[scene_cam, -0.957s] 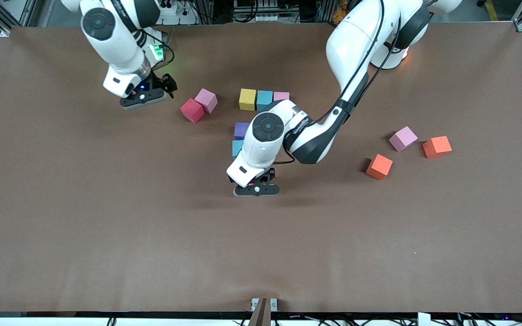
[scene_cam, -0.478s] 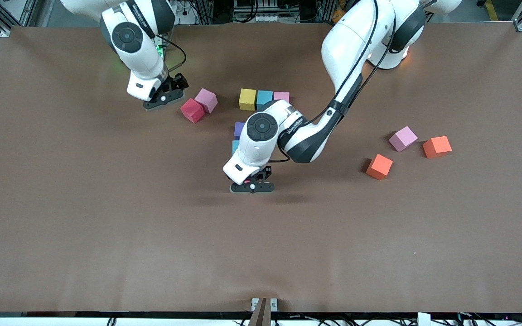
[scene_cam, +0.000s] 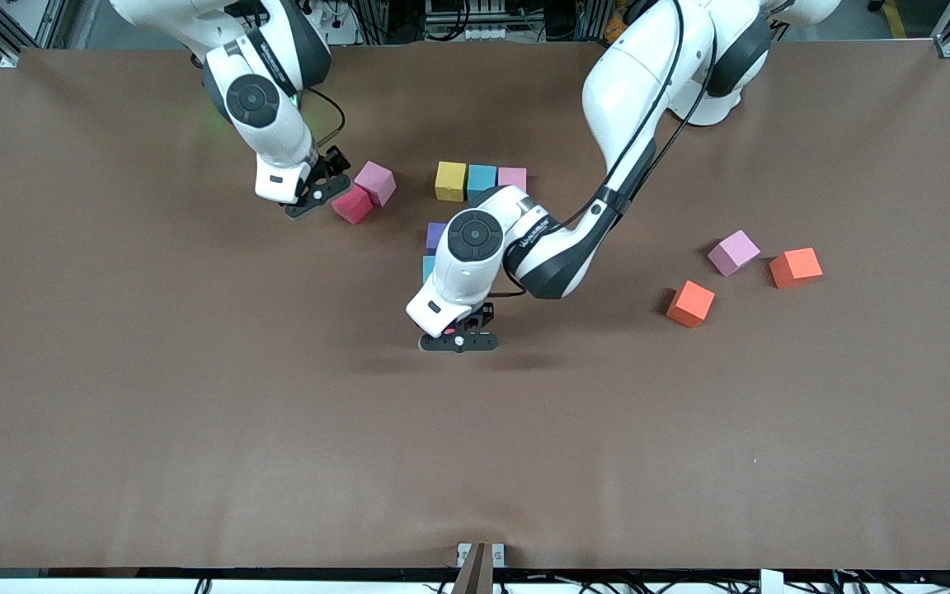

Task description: Form number 2 with 11 blocks

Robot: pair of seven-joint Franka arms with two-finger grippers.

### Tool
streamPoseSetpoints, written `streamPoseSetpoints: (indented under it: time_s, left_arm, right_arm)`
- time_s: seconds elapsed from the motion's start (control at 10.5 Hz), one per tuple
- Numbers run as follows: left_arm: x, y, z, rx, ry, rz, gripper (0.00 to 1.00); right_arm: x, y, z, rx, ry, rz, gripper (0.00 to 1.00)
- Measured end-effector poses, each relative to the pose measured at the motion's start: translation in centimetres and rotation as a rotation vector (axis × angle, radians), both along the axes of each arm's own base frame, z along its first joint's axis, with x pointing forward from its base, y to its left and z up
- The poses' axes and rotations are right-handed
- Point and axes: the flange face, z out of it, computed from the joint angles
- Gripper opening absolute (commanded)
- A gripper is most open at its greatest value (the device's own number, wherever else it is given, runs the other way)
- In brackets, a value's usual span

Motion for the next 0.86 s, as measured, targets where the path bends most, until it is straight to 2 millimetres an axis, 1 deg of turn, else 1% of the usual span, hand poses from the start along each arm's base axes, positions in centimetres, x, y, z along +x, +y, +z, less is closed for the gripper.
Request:
streamPoseSetpoints:
  time_s: [0.19,0.38,0.57,0.86]
  left_arm:
    - [-0.7,-0.6,-0.8,0.006,0.007,-0.012,0.0]
    - [-1.1,-0.9,-1.6,0.012,0.013,-0.017,0.0]
    - [-1.3,-1.0,-2.2,0.013,0.015,-0.02,0.0]
    - [-1.7,-1.5,-3.2,0.009,0.014,-0.026,0.0]
  right_arm:
    - [-0.6,0.3,-2.1,-0.02,0.047,0.018,1.0]
    - [-1.5,1.3,-4.0,-0.033,0.076,0.048,1.0]
    - [-2.0,2.3,-4.9,-0.031,0.072,0.072,1.0]
    - [-2.0,2.4,-5.2,-0.035,0.063,0.093,1.0]
